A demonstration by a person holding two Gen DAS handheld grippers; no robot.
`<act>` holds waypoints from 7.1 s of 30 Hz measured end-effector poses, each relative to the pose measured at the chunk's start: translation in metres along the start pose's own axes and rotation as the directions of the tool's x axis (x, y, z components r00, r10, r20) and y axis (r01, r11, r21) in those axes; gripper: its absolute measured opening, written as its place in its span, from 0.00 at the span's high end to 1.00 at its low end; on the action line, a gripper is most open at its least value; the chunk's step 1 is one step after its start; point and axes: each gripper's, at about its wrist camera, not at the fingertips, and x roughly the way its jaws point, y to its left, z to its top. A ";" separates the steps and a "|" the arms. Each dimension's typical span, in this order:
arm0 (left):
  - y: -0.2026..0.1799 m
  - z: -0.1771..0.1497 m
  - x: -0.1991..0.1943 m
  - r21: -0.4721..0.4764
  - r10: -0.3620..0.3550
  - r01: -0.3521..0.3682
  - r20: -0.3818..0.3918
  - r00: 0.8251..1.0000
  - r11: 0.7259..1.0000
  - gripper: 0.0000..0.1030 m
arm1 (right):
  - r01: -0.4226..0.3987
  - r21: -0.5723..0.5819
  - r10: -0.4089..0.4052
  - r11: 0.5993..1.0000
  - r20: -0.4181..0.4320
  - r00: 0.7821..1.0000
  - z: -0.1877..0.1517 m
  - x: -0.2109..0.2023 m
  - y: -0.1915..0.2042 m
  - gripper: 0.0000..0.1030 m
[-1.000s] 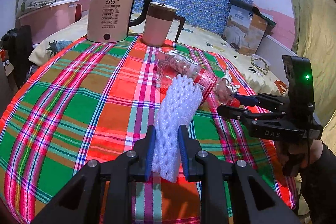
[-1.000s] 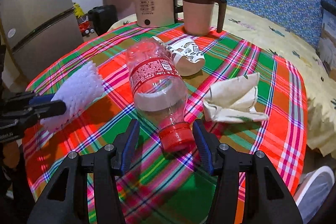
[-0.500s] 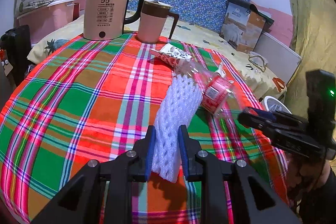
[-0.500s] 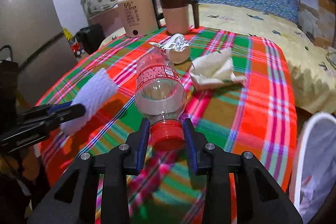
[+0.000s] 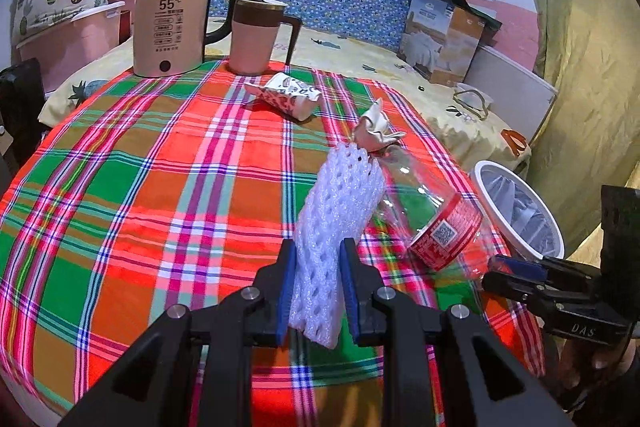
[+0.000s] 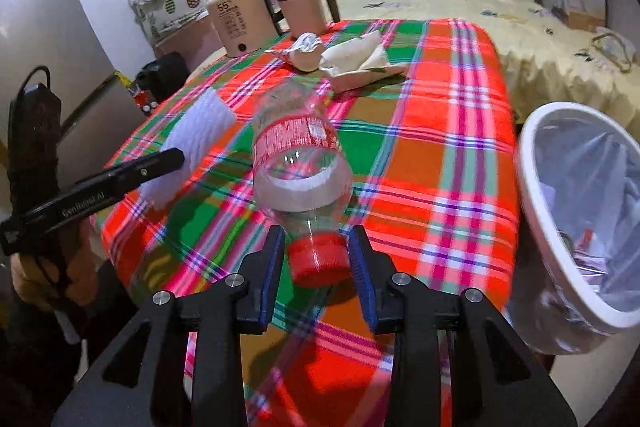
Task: Collect trash
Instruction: 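Lift the bottle with the right tool and carry both items toward the bin, then hold both tools over the bin and open them to drop the net and bottle, then move both tools back over the table toward the paper cup and tissue, then grasp the printed white paper cup with the left tool while the right tool grasps the white tissue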
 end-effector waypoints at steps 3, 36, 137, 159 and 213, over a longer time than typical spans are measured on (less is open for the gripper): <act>-0.004 0.001 -0.001 0.004 -0.001 0.001 0.003 1.000 1.000 0.77 | 0.011 -0.010 -0.011 1.000 0.018 1.000 0.007 -0.002 0.002 0.46; -0.034 -0.001 -0.002 0.051 -0.039 0.040 -0.008 0.999 0.998 0.77 | 0.026 0.100 -0.037 0.995 0.113 0.993 0.009 -0.022 -0.012 0.37; -0.182 0.017 0.033 0.218 -0.247 0.255 -0.061 0.967 0.942 0.57 | 0.233 0.313 -0.307 0.921 0.214 0.927 -0.031 -0.111 -0.092 0.36; -0.131 0.012 0.010 0.180 -0.159 0.154 0.009 0.987 0.972 0.57 | 0.147 0.215 -0.191 0.965 0.197 0.962 -0.015 -0.082 -0.050 0.36; 0.033 0.130 0.103 -0.113 0.051 -0.047 0.031 0.998 0.992 0.57 | -0.006 0.420 -0.007 0.907 0.029 1.000 0.100 0.080 -0.060 0.57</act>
